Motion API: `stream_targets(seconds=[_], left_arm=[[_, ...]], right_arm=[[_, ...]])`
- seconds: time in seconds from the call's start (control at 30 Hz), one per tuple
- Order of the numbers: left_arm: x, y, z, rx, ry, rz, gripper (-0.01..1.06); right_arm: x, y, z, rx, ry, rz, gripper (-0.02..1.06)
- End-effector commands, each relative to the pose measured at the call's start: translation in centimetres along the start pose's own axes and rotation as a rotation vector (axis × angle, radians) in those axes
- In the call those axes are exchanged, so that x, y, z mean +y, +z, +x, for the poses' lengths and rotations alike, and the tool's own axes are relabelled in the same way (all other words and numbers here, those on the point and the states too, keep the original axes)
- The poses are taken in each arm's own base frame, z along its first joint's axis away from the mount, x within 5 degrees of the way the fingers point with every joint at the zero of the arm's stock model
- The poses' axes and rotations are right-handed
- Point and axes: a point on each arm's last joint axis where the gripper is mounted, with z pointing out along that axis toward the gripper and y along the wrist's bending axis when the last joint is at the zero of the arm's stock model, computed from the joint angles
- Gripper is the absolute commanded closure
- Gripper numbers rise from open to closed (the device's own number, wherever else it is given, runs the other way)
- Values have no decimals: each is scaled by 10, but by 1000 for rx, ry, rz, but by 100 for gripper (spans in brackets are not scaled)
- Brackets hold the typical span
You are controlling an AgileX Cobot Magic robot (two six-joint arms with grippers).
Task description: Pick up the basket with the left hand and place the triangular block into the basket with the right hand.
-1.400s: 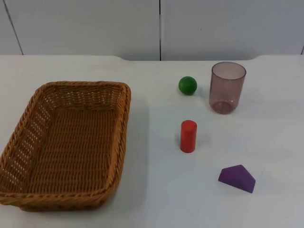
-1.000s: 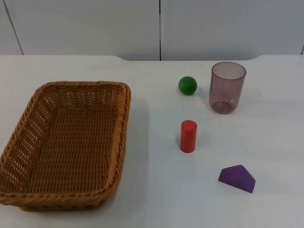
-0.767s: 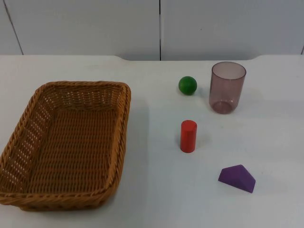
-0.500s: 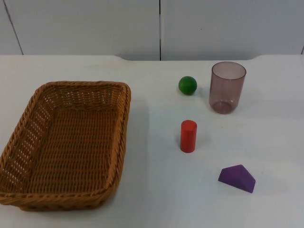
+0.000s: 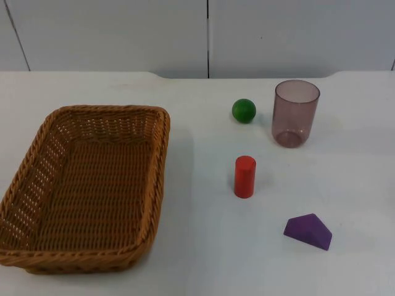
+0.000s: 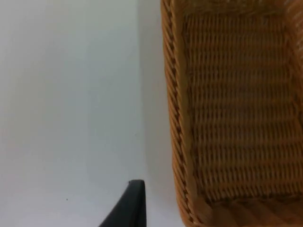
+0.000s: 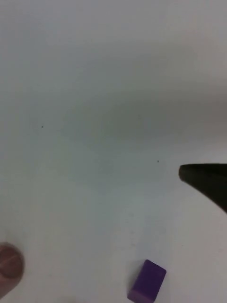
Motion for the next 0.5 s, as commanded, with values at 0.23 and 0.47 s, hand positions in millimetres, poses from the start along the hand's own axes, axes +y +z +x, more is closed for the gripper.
stream_targets(seconds=[0.23,0.47], left_arm=[[11,89,-41,203,55,-5,0],[30,147,-48,352,84,13,0]], right_arm=[[1,-1,-3,-24,-14,-10,-1],[1,-1,-3,-27,-14,-9,-1]])
